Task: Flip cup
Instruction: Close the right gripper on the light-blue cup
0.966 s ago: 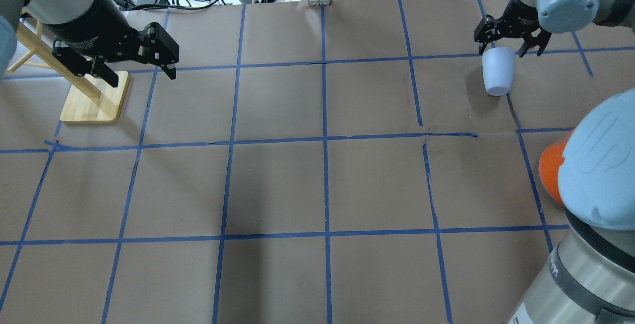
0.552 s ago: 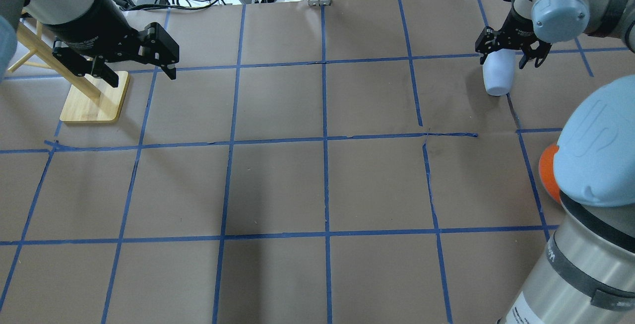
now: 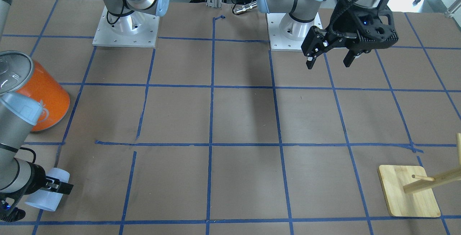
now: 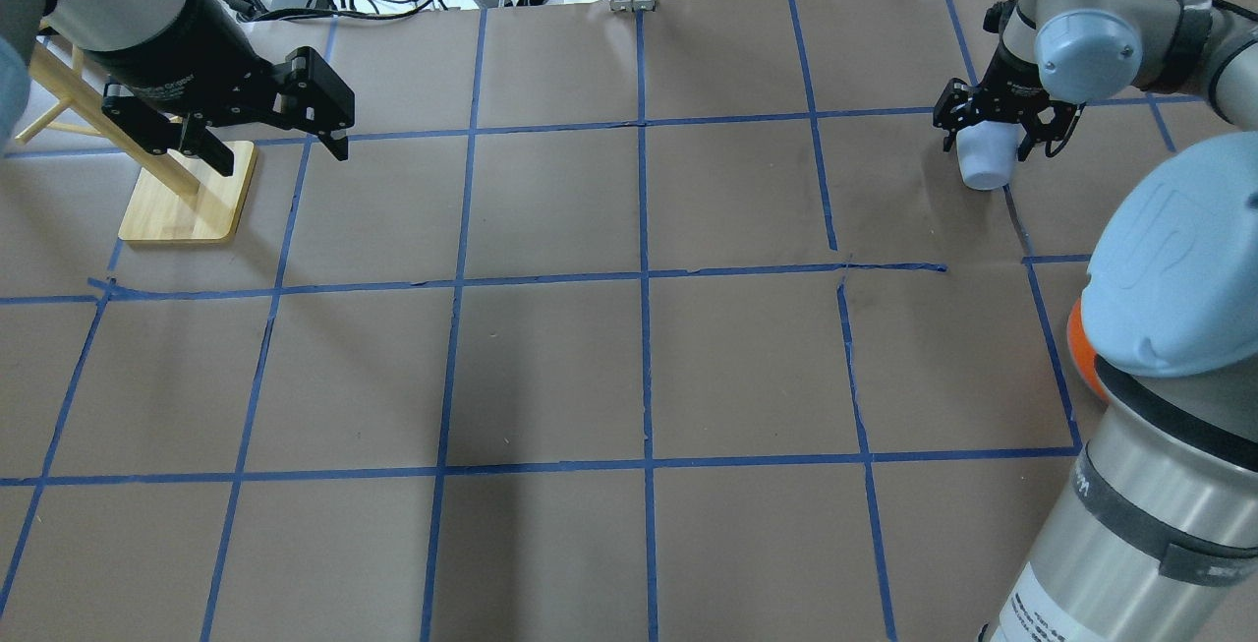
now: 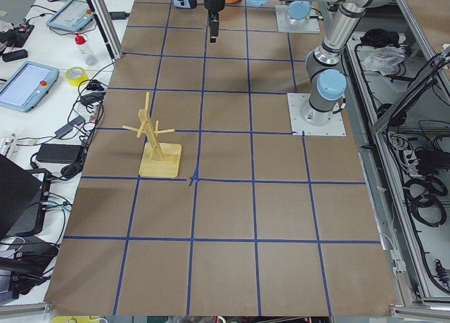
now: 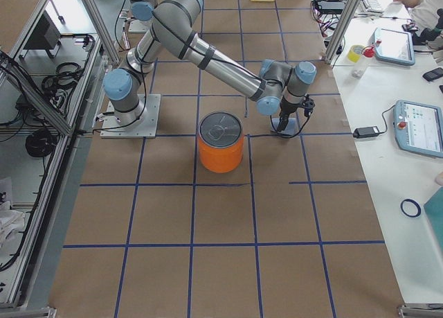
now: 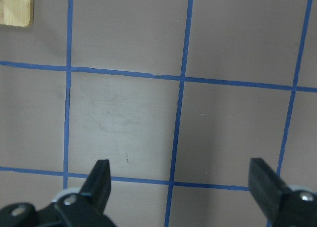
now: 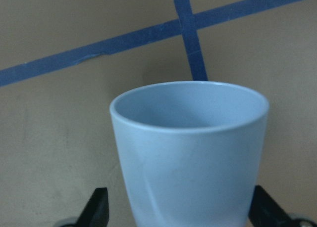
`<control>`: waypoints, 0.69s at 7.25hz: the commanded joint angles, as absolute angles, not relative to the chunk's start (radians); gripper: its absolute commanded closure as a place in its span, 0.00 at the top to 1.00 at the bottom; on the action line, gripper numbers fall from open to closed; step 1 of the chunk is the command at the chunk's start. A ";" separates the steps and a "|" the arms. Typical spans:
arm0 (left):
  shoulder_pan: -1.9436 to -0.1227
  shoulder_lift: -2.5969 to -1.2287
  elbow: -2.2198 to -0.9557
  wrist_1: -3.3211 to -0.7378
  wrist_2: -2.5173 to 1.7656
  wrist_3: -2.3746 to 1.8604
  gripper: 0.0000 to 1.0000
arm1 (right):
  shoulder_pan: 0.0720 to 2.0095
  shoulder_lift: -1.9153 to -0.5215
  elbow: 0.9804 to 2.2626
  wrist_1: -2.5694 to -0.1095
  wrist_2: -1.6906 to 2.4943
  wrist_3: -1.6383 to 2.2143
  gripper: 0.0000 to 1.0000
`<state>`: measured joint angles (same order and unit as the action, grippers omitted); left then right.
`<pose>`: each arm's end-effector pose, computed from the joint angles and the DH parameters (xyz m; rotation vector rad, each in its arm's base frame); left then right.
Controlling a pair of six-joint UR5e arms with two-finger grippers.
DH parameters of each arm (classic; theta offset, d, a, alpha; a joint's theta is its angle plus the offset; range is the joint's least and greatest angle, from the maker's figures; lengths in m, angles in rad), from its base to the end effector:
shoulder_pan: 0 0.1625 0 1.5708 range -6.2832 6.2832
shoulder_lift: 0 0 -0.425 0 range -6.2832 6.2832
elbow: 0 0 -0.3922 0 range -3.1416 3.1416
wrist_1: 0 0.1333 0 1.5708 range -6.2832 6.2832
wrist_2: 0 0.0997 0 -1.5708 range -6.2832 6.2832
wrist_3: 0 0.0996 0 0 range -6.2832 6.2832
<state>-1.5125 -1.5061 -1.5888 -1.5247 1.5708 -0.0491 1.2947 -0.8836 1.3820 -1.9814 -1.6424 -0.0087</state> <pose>-0.1055 -0.4798 0.5150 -0.1684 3.1333 -0.1457 -0.0707 -0.7124 0.1959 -0.4057 -3.0528 -0.1496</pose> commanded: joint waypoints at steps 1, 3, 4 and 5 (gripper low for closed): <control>-1.511 -1.505 -1.589 -1.526 1.571 -0.049 1.00 | 1.295 -0.859 1.382 -1.983 -1.699 -0.023 1.00; -1.513 -1.505 -1.589 -1.526 1.571 -0.049 1.00 | 1.295 -0.861 1.375 -2.000 -1.697 -0.011 0.33; -1.513 -1.503 -1.589 -1.526 1.571 -0.049 1.00 | 1.295 -0.870 1.359 -1.997 -1.686 -0.012 0.08; -1.513 -1.503 -1.589 -1.528 1.572 -0.049 1.00 | 1.301 -0.894 1.358 -1.994 -1.683 -0.012 0.00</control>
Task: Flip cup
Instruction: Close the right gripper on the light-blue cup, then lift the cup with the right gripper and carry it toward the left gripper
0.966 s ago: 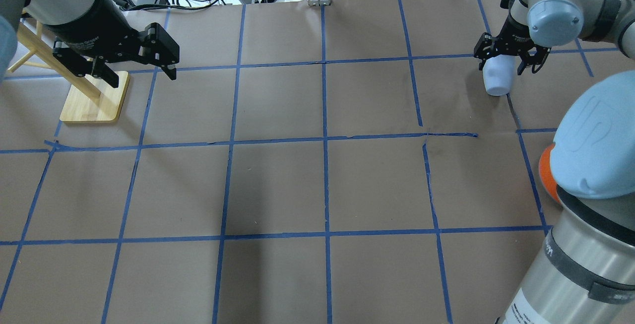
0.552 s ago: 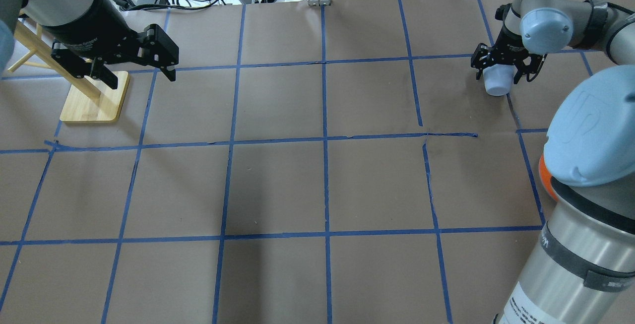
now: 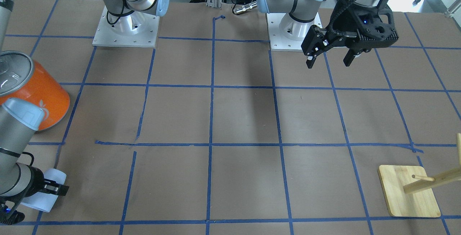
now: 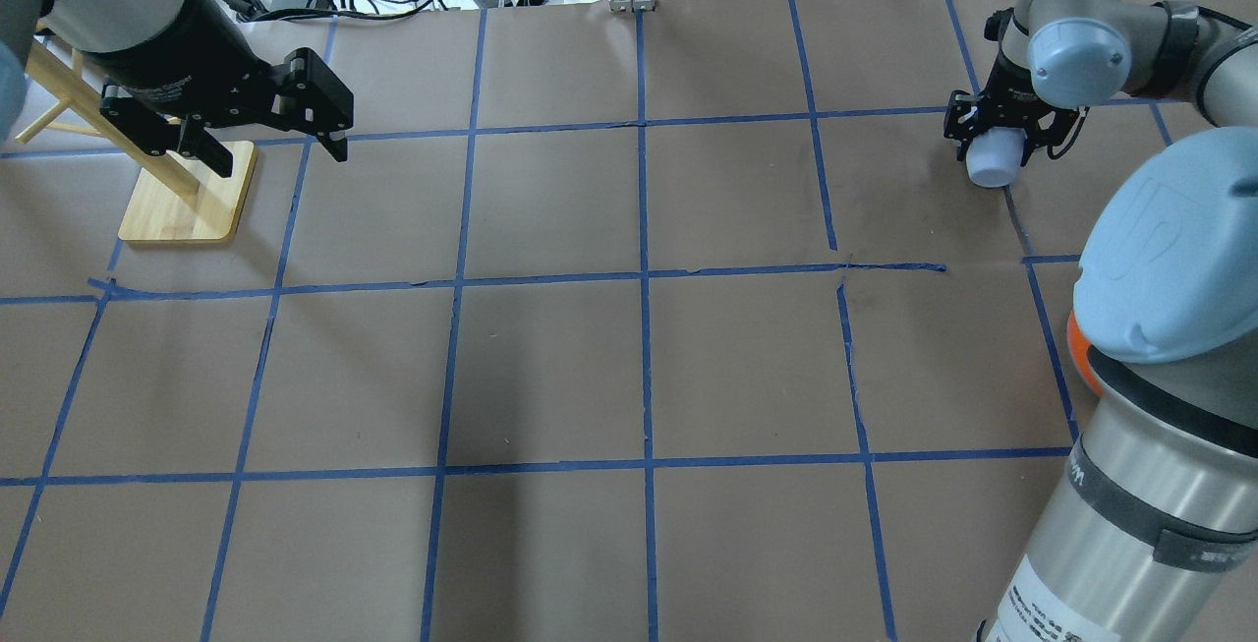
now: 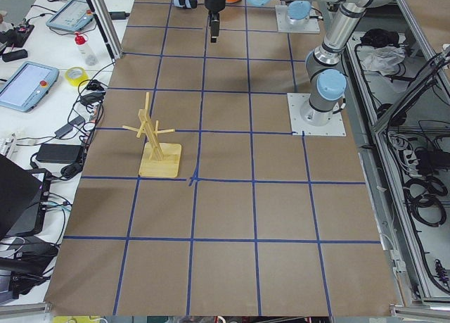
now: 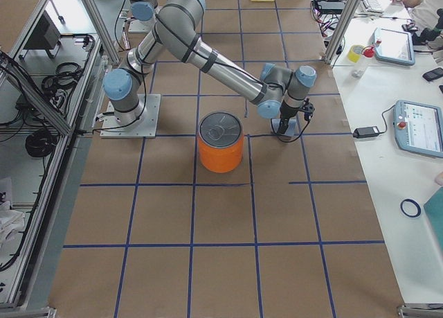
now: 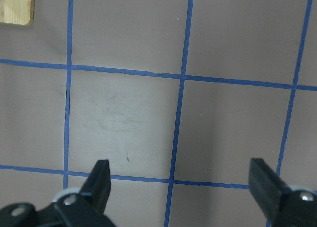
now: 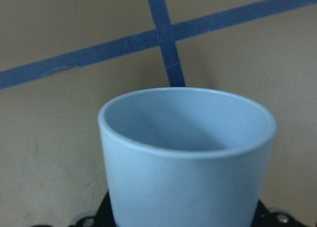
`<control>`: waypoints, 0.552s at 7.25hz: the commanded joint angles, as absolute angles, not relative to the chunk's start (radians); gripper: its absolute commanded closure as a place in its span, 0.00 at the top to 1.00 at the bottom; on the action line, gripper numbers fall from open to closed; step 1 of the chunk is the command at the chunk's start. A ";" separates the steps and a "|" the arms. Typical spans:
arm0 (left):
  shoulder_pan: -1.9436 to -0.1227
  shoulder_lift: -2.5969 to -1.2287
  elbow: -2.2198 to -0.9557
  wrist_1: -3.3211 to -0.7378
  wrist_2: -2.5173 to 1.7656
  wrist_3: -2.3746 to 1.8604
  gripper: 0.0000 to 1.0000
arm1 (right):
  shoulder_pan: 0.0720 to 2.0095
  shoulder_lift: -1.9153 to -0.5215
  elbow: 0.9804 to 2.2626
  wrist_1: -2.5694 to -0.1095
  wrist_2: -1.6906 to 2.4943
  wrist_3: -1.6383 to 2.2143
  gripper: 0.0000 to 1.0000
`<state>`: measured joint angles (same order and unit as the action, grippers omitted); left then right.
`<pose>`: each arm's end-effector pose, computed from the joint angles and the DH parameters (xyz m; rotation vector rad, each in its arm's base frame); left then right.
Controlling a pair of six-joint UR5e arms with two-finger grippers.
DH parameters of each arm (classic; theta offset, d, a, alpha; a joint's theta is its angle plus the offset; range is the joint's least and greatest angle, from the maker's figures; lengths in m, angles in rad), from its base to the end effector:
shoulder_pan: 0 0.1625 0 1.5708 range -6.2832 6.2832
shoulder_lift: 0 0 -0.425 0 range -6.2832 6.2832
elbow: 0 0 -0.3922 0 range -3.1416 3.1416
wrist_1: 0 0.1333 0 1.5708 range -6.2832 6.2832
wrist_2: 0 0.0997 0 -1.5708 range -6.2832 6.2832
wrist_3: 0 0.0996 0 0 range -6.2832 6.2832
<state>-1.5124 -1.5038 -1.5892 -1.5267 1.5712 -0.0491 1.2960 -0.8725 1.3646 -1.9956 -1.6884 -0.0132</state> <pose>-0.1055 -0.4787 0.5157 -0.1686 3.1329 -0.1455 -0.0761 -0.7180 0.1973 -0.3895 -3.0072 -0.1266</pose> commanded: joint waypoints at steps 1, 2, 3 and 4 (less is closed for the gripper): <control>-1.513 -1.503 -1.589 -1.528 1.571 -0.049 1.00 | 1.321 -0.931 1.358 -1.996 -1.678 -0.034 0.00; -1.513 -1.503 -1.589 -1.528 1.572 -0.049 1.00 | 1.380 -0.972 1.358 -1.996 -1.671 -0.101 0.00; -1.513 -1.503 -1.591 -1.528 1.571 -0.049 1.00 | 1.466 -1.018 1.361 -1.990 -1.671 -0.179 0.00; -1.513 -1.502 -1.591 -1.528 1.571 -0.049 1.00 | 1.559 -1.029 1.359 -1.999 -1.672 -0.266 0.00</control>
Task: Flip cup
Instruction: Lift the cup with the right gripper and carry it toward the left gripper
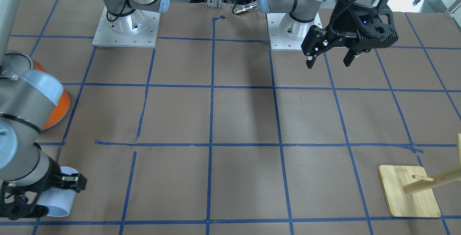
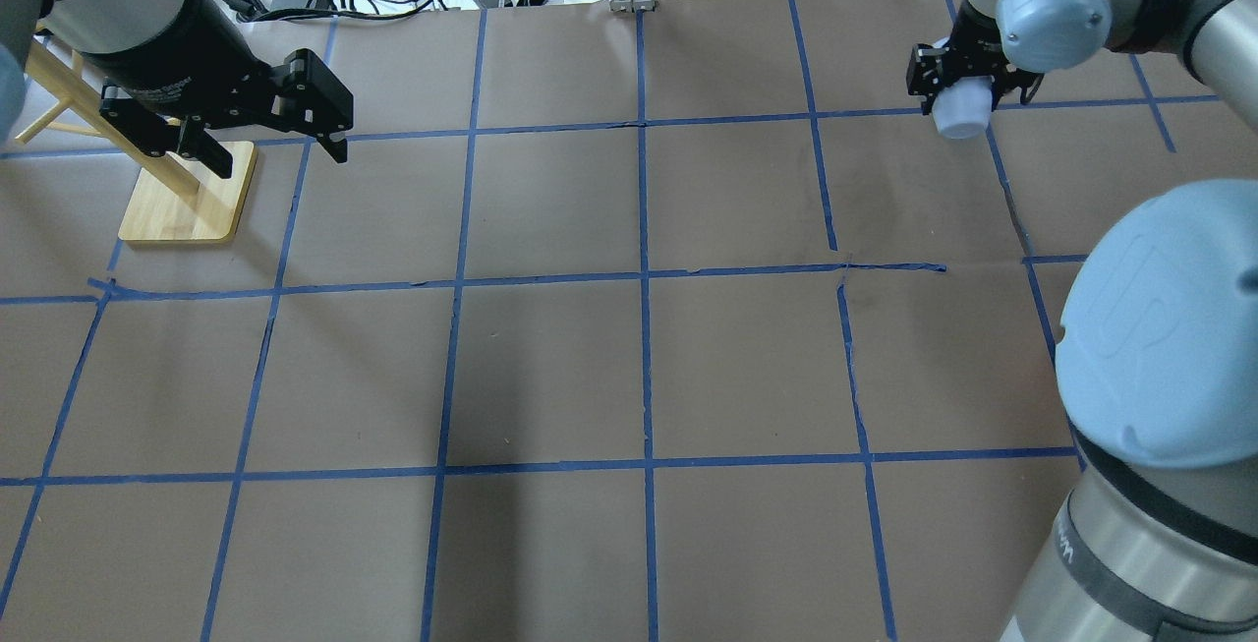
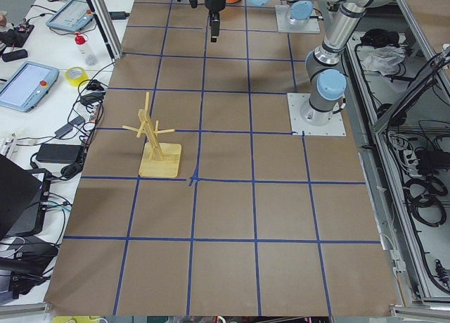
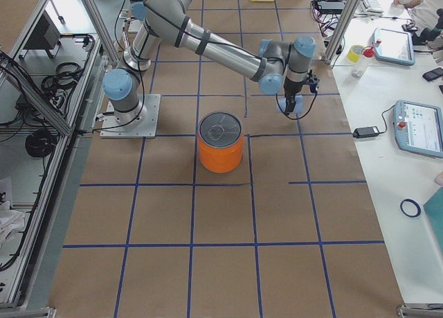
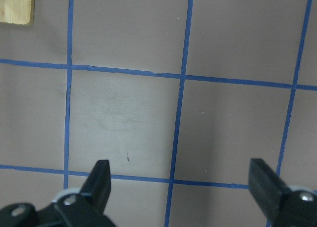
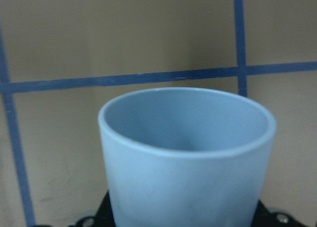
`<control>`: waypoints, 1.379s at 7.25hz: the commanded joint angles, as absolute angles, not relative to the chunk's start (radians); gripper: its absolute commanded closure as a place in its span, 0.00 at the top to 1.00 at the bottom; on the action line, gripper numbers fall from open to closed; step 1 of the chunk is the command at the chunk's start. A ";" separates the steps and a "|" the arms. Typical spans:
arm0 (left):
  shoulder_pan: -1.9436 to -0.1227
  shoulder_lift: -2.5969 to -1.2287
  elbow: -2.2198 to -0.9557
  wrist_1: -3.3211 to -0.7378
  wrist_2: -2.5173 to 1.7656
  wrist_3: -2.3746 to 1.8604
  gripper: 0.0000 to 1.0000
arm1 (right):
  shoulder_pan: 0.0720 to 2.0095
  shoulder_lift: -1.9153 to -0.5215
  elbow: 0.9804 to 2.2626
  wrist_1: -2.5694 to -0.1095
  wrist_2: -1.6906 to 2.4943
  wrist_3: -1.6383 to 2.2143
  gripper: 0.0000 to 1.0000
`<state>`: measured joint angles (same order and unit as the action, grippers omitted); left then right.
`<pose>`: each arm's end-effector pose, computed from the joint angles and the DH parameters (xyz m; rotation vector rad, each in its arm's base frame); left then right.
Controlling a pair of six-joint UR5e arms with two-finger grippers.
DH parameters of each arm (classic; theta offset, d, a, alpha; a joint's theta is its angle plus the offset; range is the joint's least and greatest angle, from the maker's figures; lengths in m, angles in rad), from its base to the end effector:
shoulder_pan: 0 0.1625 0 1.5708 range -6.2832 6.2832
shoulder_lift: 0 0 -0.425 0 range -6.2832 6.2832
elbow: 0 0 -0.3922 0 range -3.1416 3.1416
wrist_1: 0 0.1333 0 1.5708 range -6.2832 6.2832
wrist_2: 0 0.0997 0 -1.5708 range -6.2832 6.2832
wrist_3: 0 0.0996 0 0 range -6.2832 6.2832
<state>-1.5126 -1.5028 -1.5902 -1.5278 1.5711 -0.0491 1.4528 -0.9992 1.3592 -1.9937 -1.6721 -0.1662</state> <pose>-0.1056 -0.4782 0.5155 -0.1683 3.1331 -0.1438 0.0396 -0.7123 0.2892 0.0682 -3.0308 0.0726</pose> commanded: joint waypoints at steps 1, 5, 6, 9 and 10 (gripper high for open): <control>-1.511 -1.502 -1.591 -1.529 1.572 -0.049 1.00 | 1.650 -1.029 1.361 -2.020 -1.671 -0.382 0.00; -1.511 -1.502 -1.592 -1.529 1.572 -0.049 1.00 | 1.923 -0.951 1.387 -2.242 -1.667 -0.886 0.00; -1.511 -1.502 -1.592 -1.529 1.572 -0.049 1.00 | 1.977 -0.936 1.387 -2.247 -1.667 -1.007 0.00; -1.511 -1.502 -1.591 -1.528 1.571 -0.049 1.00 | 2.051 -0.910 1.411 -2.286 -1.667 -1.173 0.00; -1.511 -1.502 -1.592 -1.528 1.572 -0.049 1.00 | 2.065 -0.908 1.433 -2.287 -1.667 -1.189 0.00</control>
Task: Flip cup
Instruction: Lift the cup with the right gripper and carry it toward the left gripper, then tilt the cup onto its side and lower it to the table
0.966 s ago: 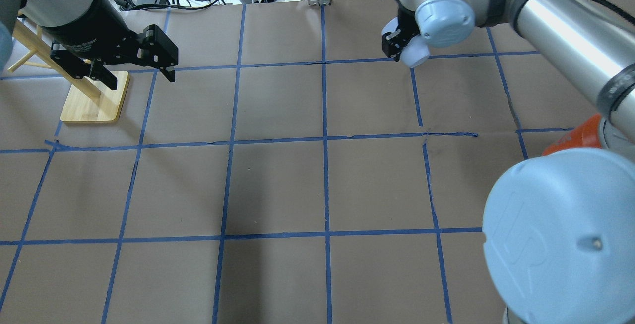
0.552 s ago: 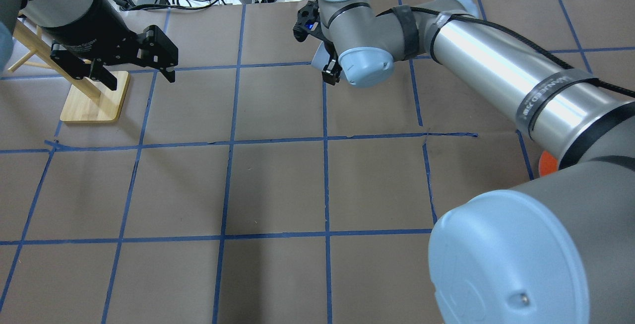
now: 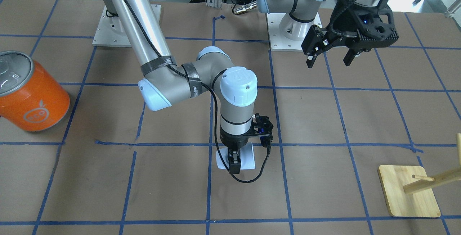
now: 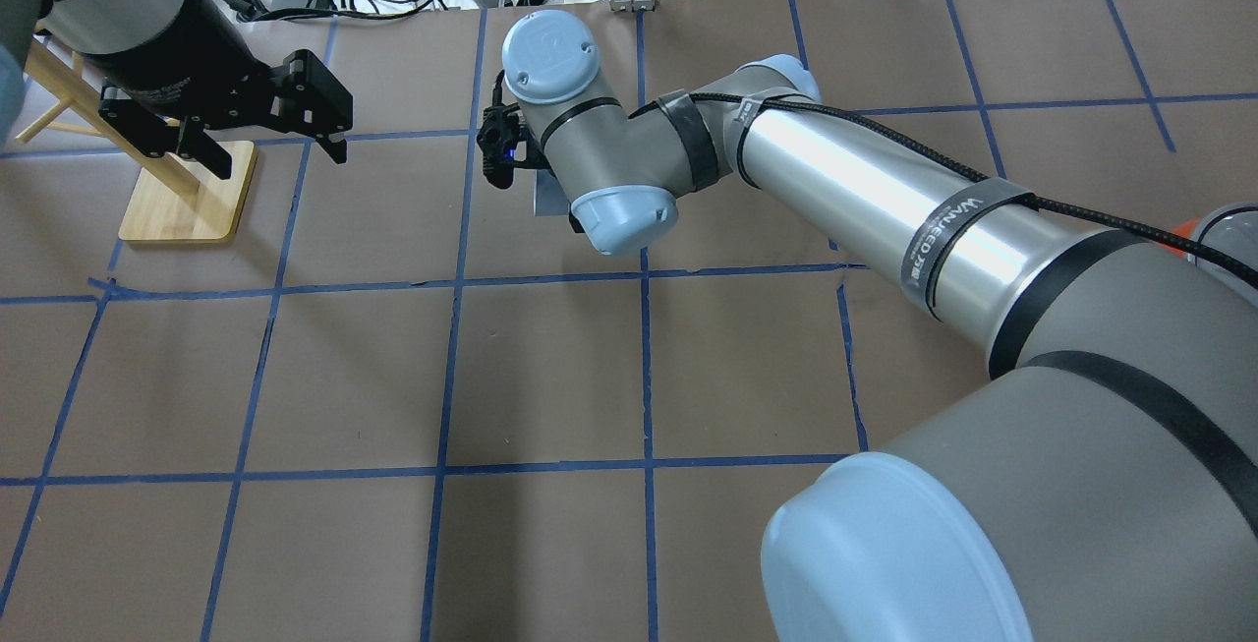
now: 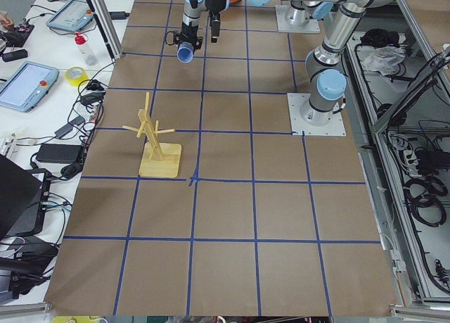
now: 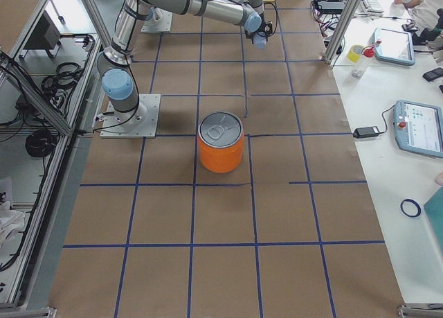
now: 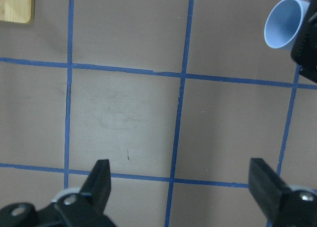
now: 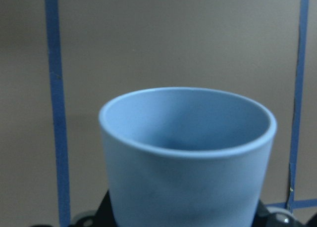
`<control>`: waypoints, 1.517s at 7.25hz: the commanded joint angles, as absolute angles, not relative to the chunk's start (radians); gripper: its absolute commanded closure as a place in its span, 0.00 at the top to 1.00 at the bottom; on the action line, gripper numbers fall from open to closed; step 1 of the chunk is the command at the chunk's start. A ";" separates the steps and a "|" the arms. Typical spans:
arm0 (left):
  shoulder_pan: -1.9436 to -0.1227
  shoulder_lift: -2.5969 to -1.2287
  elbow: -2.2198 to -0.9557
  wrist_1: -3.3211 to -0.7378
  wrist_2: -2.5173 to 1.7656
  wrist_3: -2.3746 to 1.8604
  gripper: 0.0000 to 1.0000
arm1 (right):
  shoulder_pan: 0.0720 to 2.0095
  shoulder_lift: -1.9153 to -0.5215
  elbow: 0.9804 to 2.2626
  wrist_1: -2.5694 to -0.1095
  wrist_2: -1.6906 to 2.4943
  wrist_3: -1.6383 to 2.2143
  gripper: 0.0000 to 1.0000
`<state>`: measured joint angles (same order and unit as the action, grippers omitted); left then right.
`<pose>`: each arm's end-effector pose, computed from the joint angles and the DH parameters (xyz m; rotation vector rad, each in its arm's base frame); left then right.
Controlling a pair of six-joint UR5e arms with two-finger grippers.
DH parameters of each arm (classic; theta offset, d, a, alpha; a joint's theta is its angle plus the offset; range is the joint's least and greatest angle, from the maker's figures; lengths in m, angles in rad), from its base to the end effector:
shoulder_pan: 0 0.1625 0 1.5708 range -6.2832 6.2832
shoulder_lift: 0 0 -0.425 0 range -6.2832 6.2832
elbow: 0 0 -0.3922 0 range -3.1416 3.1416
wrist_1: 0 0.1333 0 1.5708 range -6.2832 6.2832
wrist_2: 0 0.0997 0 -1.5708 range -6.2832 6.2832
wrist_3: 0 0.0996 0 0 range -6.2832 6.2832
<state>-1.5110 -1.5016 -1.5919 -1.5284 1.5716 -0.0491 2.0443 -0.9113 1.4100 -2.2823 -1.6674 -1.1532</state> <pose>-0.1049 -0.4778 0.5152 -0.1708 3.1324 -0.1420 0.4399 -0.5872 0.2350 2.1471 -2.0514 0.2512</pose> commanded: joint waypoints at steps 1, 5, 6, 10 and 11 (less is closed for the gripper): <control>-1.511 -1.502 -1.592 -1.528 1.571 -0.049 1.00 | 2.075 -0.907 1.454 -2.287 -1.669 -1.192 0.00; -1.511 -1.502 -1.592 -1.528 1.571 -0.049 1.00 | 2.080 -0.887 1.463 -2.287 -1.677 -1.187 0.03; -1.511 -1.502 -1.592 -1.528 1.572 -0.049 1.00 | 2.082 -0.879 1.463 -2.289 -1.677 -1.189 0.04; -1.511 -1.502 -1.592 -1.528 1.571 -0.049 1.00 | 2.080 -0.870 1.460 -2.337 -1.675 -1.189 0.61; -1.511 -1.502 -1.592 -1.528 1.572 -0.049 1.00 | 2.080 -0.870 1.460 -2.345 -1.674 -1.189 0.69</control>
